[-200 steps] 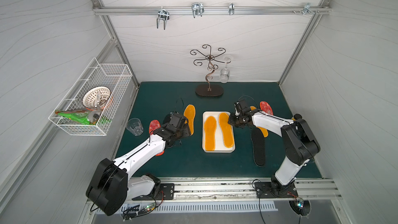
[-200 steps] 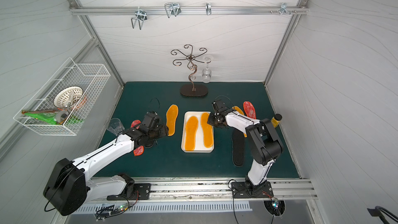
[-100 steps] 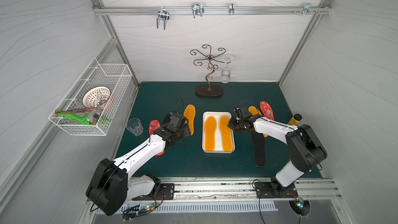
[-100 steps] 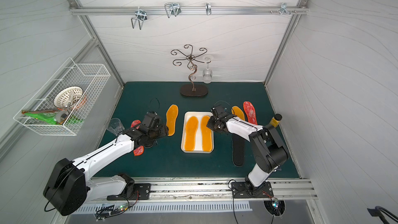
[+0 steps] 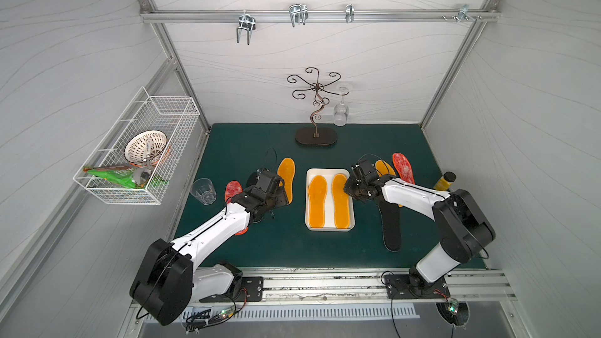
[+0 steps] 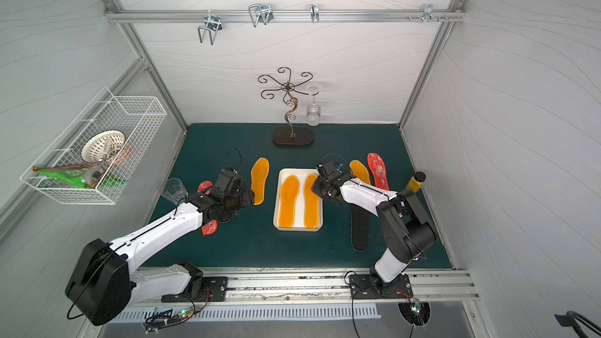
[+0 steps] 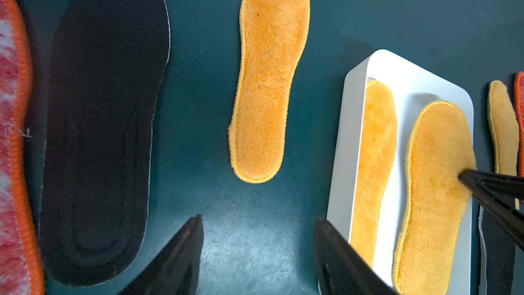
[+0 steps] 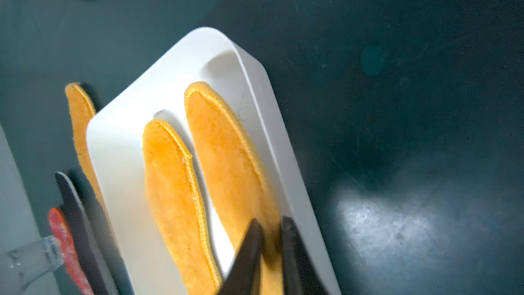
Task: Put the insoles into the storage box
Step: Place the insole in the storage box.
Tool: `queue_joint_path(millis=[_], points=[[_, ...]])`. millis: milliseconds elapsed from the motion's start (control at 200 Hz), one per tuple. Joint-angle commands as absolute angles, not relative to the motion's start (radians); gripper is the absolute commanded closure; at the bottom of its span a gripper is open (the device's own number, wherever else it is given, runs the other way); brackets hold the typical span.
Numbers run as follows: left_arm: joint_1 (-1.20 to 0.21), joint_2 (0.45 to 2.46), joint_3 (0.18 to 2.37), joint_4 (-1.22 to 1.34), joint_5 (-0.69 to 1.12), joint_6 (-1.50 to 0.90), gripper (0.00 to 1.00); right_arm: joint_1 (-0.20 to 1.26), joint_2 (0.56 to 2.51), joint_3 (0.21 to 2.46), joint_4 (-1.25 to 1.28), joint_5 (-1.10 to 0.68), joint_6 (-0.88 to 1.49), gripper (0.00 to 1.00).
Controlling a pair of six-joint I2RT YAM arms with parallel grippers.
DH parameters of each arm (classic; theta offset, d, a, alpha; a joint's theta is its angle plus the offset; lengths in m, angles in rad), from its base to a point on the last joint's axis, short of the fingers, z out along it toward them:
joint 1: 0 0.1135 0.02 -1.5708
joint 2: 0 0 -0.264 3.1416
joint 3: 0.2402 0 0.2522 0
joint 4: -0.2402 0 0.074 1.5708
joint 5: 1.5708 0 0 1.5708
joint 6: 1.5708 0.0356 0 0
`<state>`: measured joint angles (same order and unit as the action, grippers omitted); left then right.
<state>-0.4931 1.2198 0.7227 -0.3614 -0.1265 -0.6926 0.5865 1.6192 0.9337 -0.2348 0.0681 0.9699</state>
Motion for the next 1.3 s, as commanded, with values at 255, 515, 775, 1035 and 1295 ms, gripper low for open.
queue_joint_path(millis=[255, 515, 775, 1035, 1295], points=[[-0.494, 1.209, 0.726, -0.365, -0.150, -0.693, 0.33, 0.625, 1.565, 0.978, -0.286, 0.123, 0.938, 0.67], [-0.493, 1.208, 0.735, -0.369, -0.153, -0.689, 0.33, 0.658, 1.436, 1.010, -0.314, 0.151, 0.768, 0.65], [-0.487, 1.218, 0.765, -0.396, -0.159, -0.652, 0.33, 0.557, 1.371, 0.994, -0.383, -0.015, 0.515, 0.60], [-0.422, 1.231, 0.793, -0.360, -0.094, -0.626, 0.45, 0.506, 1.360, 0.882, -0.228, -0.207, 0.435, 0.60], [-0.295, 1.223, 0.808, -0.415, -0.103, -0.640, 0.41, 0.589, 1.328, 0.840, -0.106, -0.247, 0.358, 0.60]])
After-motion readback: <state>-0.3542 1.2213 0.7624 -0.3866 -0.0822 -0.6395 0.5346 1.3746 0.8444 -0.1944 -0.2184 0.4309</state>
